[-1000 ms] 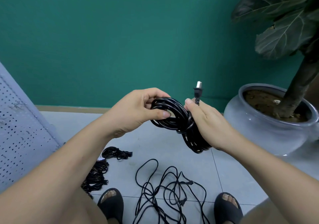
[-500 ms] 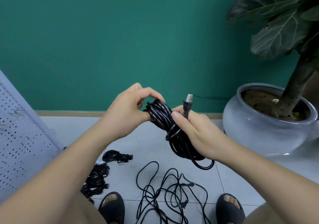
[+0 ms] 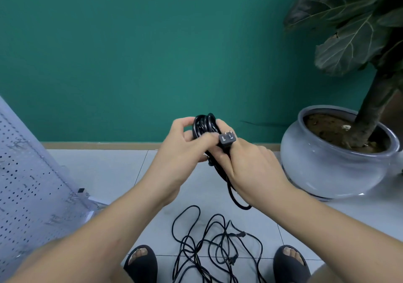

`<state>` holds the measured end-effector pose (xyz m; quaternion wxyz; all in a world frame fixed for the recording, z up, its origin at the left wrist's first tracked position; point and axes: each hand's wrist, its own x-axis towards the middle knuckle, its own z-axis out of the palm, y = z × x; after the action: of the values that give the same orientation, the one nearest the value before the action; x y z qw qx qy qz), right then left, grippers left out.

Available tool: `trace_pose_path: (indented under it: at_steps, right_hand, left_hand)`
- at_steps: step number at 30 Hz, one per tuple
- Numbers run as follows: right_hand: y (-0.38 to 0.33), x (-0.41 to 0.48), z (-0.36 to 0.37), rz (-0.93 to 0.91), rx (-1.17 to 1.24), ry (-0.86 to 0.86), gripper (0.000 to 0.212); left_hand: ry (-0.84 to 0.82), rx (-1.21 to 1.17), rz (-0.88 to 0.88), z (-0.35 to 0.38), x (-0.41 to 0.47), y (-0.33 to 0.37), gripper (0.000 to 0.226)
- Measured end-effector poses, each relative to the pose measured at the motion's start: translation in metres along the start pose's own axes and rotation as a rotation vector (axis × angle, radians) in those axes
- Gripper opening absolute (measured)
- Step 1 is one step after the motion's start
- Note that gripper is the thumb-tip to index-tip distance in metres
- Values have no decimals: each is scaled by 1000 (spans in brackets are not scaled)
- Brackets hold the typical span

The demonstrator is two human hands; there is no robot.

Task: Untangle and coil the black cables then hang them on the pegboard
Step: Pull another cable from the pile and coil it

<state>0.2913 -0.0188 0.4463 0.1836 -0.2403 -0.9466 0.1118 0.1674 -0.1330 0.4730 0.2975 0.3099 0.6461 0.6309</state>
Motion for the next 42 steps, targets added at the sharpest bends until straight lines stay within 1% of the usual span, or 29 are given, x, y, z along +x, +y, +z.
trace_pose_path:
  at_steps: [2, 5, 7, 9, 11, 13, 15, 17, 19, 20, 21, 23, 24, 26, 27, 30, 32, 33, 36, 39, 42]
  right_hand:
    - [-2, -1, 0, 16, -62, -20, 63]
    - [-6, -2, -6, 43, -90, -21, 63]
    - [-9, -3, -9, 26, -53, -20, 68]
    - [-11, -4, -6, -3, -35, -18, 71]
    - [-12, -5, -3, -51, -83, -24, 74]
    - [-12, -4, -3, -48, -91, -23, 77]
    - [-9, -2, -6, -51, -40, -42, 82]
    - [-5, -2, -10, -75, 112, -84, 90]
    - [6, 2, -11, -53, 352, -162, 96]
    - [14, 4, -10, -46, 464, -197, 93]
    - [20, 7, -10, -38, 566, -227, 85]
    - [28, 11, -12, -2, 785, -307, 59]
    - [29, 12, -13, 12, 905, -357, 51]
    - [26, 13, -15, 32, 1141, -432, 42]
    - [24, 12, -16, 43, 1236, -451, 41]
    - [23, 13, -11, 92, 1413, -426, 37]
    - [25, 16, -8, 114, 1416, -405, 39]
    - [25, 17, -8, 114, 1393, -390, 37]
    - [22, 17, -8, 151, 1318, -317, 18]
    - [20, 16, -11, 139, 1299, -311, 9]
    - [20, 15, -15, 131, 1263, -318, 14]
  left_hand:
    - [-77, 22, 30, -4, 3, -1, 65]
    - [-220, -38, 46, -15, 8, 2, 87]
    - [-260, -69, 81, -17, 8, 2, 92]
    - [-230, -51, 135, -13, 7, -2, 89]
    - [-207, -55, 158, -10, 7, -5, 86]
    - [-208, -66, 167, -10, 8, -5, 82]
    - [-212, -68, 191, -13, 10, -3, 78]
    - [-215, -65, 207, -17, 12, -1, 76]
    - [-236, -85, 208, -21, 14, 1, 76]
    - [-254, -107, 204, -23, 14, 3, 76]
    - [-277, -136, 200, -25, 15, 4, 76]
    - [-326, -204, 185, -26, 15, 5, 76]
    - [-350, -229, 175, -26, 15, 5, 75]
    - [-387, -256, 157, -25, 14, 5, 76]
    - [-400, -263, 149, -23, 14, 6, 77]
    - [-418, -265, 135, -21, 14, 7, 76]
    - [-427, -247, 124, -21, 14, 8, 78]
    - [-430, -230, 119, -22, 14, 9, 81]
    - [-429, -159, 104, -24, 14, 9, 99]
    - [-398, -135, 112, -22, 15, 8, 99]
    - [-396, -122, 103, -21, 17, 5, 93]
